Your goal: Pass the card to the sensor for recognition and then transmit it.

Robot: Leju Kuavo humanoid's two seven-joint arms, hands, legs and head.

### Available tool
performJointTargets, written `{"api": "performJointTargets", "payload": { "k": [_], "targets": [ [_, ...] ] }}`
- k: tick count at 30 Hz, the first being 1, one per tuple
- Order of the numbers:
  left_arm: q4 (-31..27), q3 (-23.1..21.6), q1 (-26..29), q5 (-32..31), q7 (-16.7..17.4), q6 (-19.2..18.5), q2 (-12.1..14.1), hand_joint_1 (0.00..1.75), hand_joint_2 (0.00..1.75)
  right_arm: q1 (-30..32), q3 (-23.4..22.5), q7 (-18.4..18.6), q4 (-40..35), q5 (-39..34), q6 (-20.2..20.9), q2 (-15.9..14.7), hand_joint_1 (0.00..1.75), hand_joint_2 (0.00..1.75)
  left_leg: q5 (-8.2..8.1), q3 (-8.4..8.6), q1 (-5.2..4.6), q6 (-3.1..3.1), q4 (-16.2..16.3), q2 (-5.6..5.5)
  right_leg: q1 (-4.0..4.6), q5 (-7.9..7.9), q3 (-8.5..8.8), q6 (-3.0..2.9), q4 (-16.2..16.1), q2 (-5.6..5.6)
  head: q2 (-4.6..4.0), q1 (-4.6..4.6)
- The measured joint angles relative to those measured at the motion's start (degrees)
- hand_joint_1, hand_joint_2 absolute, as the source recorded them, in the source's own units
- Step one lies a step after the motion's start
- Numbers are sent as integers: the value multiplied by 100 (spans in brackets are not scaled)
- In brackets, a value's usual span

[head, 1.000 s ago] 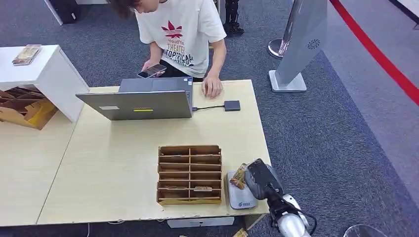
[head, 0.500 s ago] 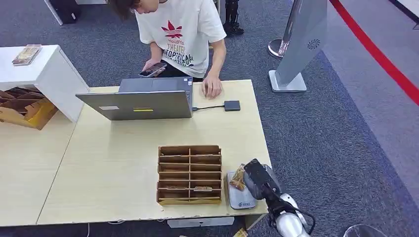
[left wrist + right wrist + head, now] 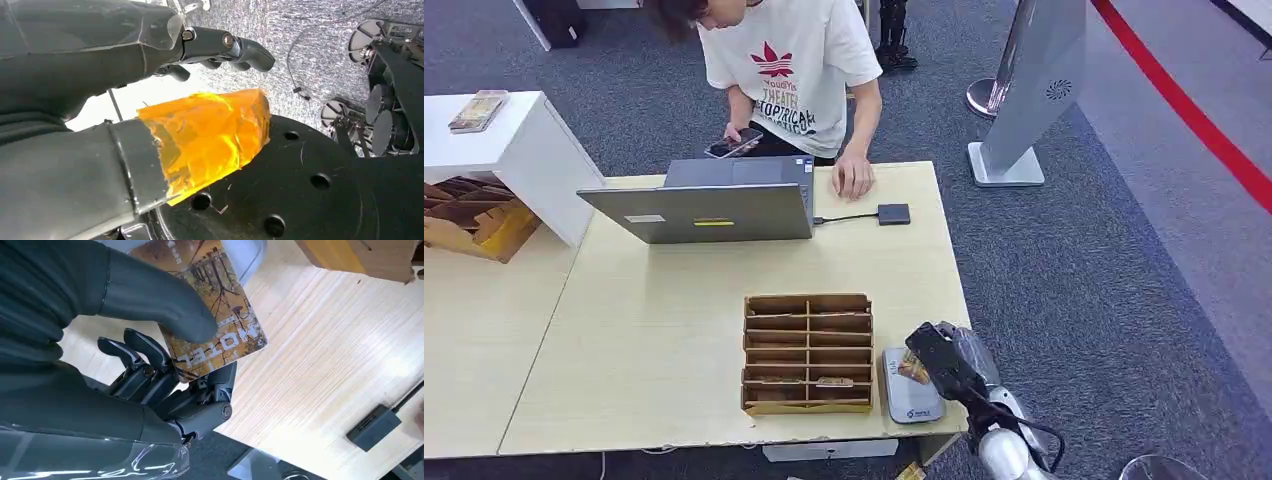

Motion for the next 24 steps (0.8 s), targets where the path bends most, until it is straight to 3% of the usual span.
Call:
{"api": "performJointTargets", "payload": {
  "k": [24],
  "targets": [
    [0,31,-3,0,28,11,0,0,0,-1,-22,70,28,194,66,-2,175,175,0,0,0,0,0,0,0,0,0,0,0,0,0,0]
  ]
}}
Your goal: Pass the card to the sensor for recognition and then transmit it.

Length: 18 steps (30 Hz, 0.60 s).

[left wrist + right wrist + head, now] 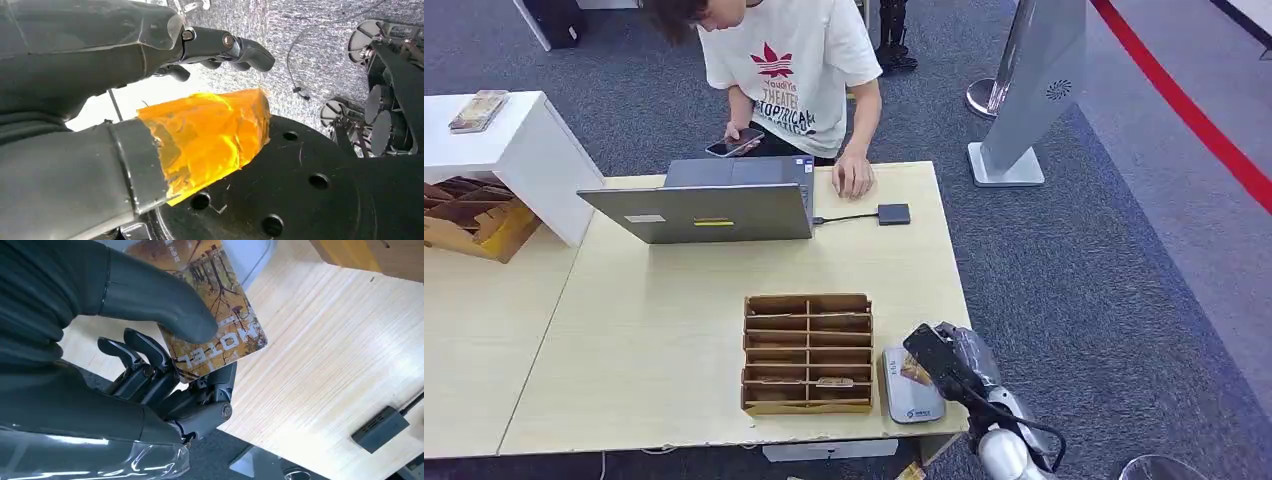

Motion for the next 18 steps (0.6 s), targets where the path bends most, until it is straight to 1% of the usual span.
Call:
{"api": "performJointTargets", "payload": {
  "k": [18],
  "targets": [
    [0,4,-2,0,15,0,2,0,0,-28,0,92,111,127,31,0,175,175,0,1,0,0,0,0,0,0,1,0,0,0,0,0]
  ]
}}
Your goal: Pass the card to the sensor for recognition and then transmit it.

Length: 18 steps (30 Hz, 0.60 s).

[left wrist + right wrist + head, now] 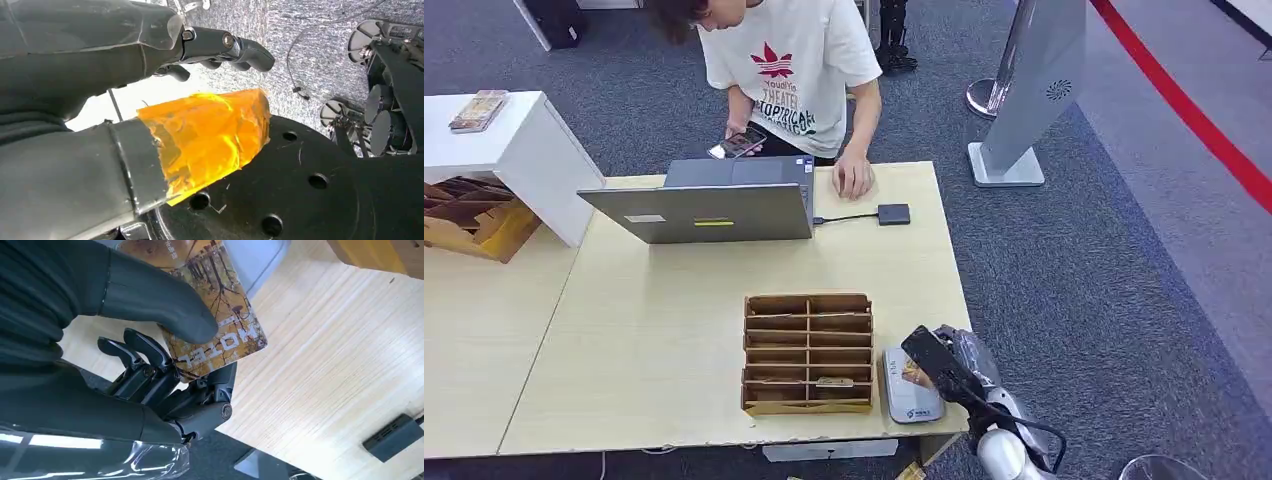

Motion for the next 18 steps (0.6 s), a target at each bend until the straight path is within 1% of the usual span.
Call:
{"api": "performJointTargets", "payload": {
  "k": [18],
  "targets": [
    [0,0,-7,0,9,26,0,0,0,-33,0,20,55,26,46,0,175,175,0,1,0,0,0,0,0,0,1,0,0,0,0,0]
  ]
}}
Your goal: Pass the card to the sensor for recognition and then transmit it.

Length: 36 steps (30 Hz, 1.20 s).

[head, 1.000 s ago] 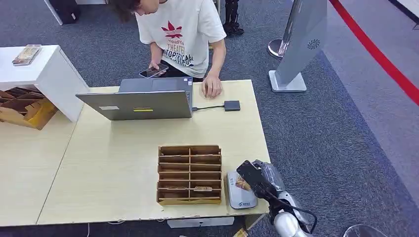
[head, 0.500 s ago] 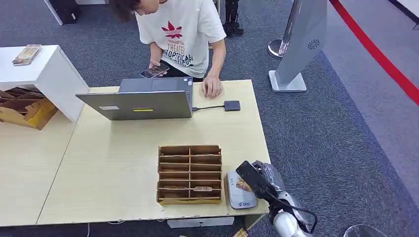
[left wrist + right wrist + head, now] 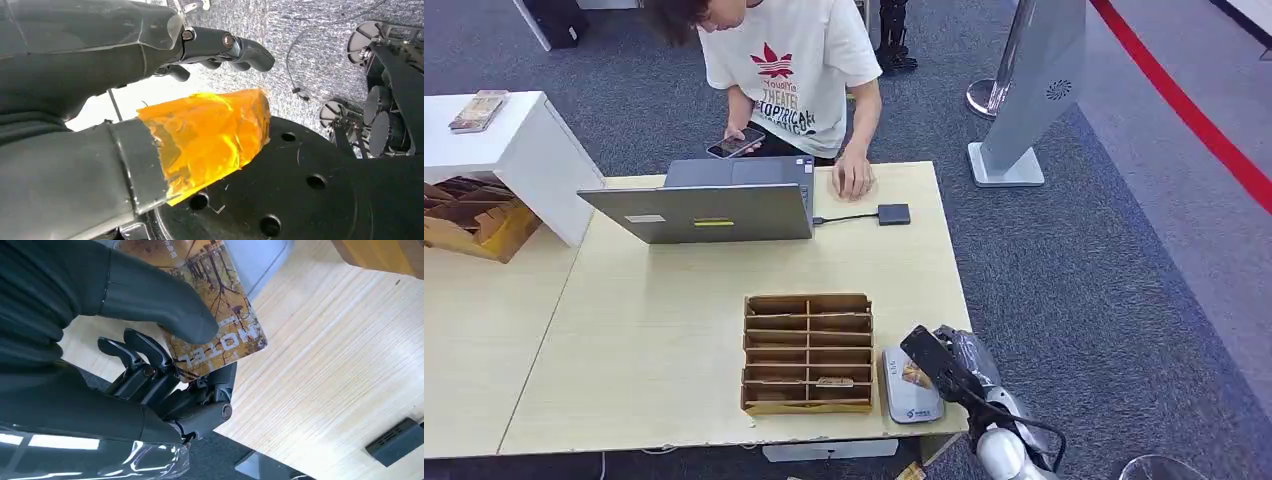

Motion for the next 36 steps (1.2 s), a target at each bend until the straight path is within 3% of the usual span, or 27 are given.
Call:
{"api": "performJointTargets", "payload": {
  "k": [36],
  "targets": [
    [-9,0,-97,-22,17,85,171,0,0,-85,-85,-33,188,-271,-225,-66,175,175,0,3,0,0,0,1,0,0,3,0,0,1,0,0]
  ]
}}
